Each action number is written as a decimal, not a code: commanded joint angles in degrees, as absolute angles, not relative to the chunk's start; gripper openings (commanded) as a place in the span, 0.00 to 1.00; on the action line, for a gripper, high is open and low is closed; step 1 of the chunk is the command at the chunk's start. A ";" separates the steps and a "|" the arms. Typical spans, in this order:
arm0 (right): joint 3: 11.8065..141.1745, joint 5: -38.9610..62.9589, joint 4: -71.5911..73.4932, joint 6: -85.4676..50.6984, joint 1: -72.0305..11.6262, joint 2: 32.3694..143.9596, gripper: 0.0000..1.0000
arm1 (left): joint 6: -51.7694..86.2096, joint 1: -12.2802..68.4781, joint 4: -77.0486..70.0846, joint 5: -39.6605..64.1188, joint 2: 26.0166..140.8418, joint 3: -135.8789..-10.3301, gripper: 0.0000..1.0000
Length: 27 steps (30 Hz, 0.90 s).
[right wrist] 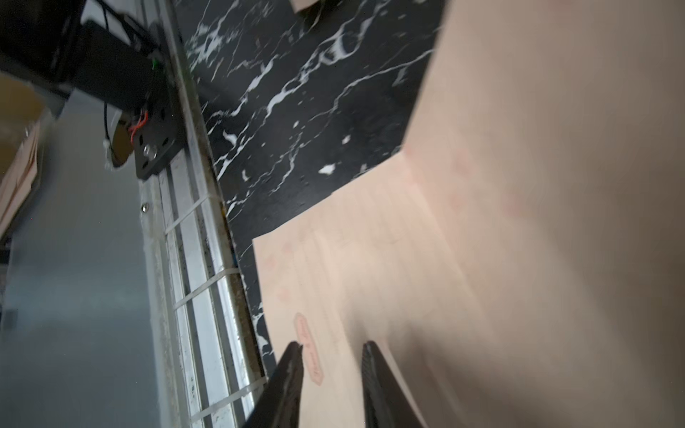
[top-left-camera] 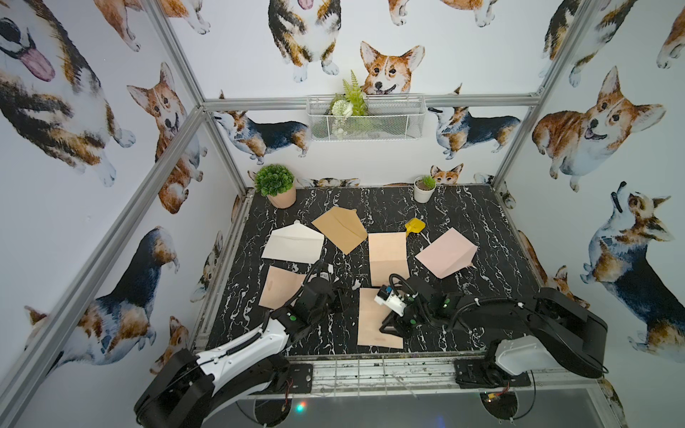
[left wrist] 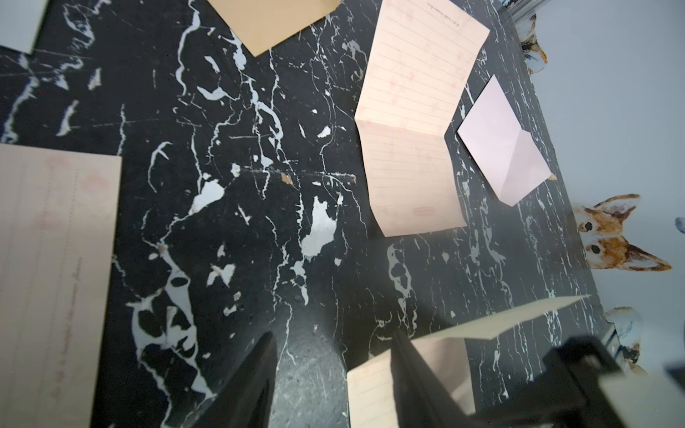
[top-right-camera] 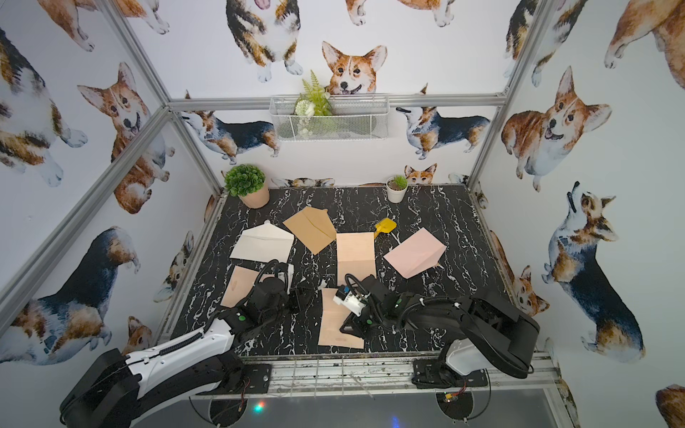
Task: Take the letter paper out of the envelope
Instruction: Unfold the letter paper at the center of the board.
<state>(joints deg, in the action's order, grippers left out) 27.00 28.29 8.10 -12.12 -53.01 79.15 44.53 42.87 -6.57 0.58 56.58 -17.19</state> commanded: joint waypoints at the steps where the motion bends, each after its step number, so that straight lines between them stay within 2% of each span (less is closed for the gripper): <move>1: 27.38 29.65 12.44 -16.26 -51.50 78.70 0.19 | 44.20 44.52 -7.01 0.96 57.86 -18.05 0.45; 5: 29.65 28.76 12.29 -17.55 -51.27 81.95 0.13 | 42.90 50.37 -7.23 -1.49 60.45 -20.69 0.31; 10: 33.86 26.68 7.99 -21.02 -48.53 90.97 0.08 | 41.08 57.36 -5.29 -8.69 60.63 -24.17 0.22; 16: 38.69 35.40 10.80 -26.37 -45.46 104.26 0.02 | 40.16 59.91 -6.27 -10.93 61.44 -24.81 0.21; 27: 44.35 32.34 11.09 -28.45 -47.00 108.03 0.00 | 45.12 60.79 -11.48 -11.40 63.45 -15.87 0.19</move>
<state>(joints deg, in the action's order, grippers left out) 42.85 39.05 17.50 -27.42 -46.52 106.37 42.68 60.73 -9.21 -9.56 64.36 -18.02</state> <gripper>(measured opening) 0.049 0.194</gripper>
